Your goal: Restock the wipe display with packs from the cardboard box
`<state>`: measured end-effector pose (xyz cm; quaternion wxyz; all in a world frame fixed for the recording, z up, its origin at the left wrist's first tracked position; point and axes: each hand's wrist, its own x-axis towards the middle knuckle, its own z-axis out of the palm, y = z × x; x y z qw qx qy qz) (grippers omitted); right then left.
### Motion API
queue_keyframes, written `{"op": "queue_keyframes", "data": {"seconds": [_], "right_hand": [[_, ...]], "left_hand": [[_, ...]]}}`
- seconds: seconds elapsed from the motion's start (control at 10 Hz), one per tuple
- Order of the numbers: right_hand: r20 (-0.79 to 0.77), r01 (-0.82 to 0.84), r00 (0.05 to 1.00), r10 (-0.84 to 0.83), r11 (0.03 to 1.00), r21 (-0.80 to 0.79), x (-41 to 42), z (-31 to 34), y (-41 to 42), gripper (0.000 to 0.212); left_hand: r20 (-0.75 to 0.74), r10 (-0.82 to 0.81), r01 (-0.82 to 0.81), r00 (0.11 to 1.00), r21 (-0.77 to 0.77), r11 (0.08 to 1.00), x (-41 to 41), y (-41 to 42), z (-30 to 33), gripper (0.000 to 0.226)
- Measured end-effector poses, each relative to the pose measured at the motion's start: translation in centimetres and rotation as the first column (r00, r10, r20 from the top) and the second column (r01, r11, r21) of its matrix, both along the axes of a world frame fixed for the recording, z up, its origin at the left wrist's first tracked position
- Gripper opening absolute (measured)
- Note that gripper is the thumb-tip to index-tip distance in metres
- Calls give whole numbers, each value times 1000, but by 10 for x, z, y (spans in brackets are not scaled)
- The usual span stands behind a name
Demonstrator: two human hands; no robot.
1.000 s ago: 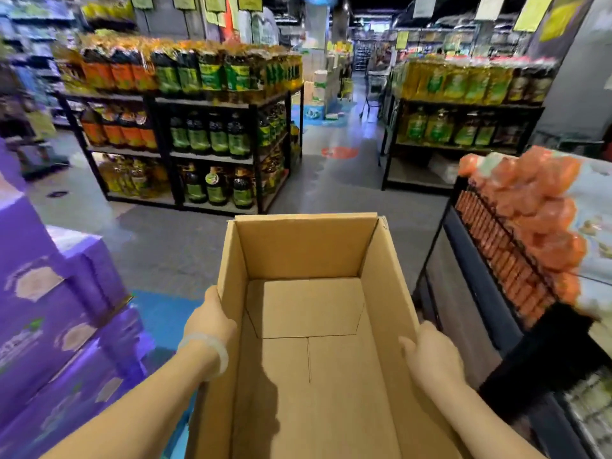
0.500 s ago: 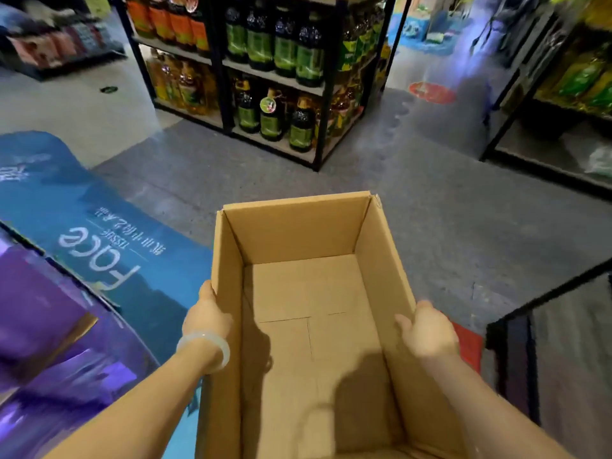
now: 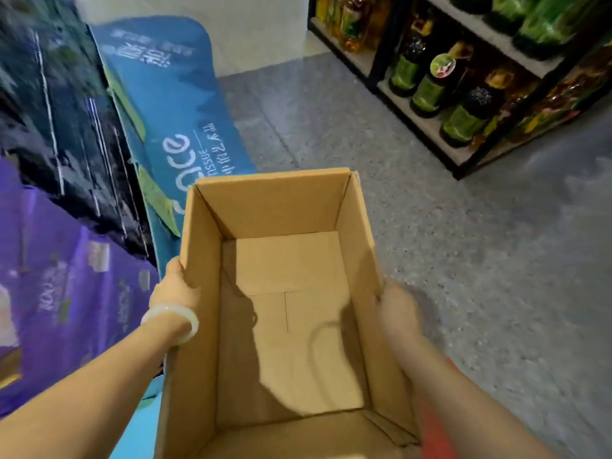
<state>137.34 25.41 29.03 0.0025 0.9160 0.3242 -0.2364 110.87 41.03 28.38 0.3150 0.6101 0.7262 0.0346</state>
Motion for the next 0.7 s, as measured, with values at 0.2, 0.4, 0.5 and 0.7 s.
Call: {"op": "queue_keyframes", "data": {"seconds": [0.2, 0.4, 0.5, 0.7], "right_hand": [[-53, -53, 997, 56, 998, 45, 7, -126, 90, 24], [-62, -120, 990, 124, 990, 70, -6, -246, 147, 23], [-115, -113, 986, 121, 991, 74, -11, -287, 166, 28], [-412, -179, 905, 101, 971, -156, -32, -339, 171, 94]], "left_hand": [[12, 179, -179, 984, 8, 984, -12, 53, -126, 33], [-27, 232, -231, 972, 46, 972, -32, 93, -233, 47], [-16, 224, -224, 974, -2, 975, -39, 108, -271, 56], [-207, -112, 3, 972, -466, 885, -35, 86, -325, 109]]}}
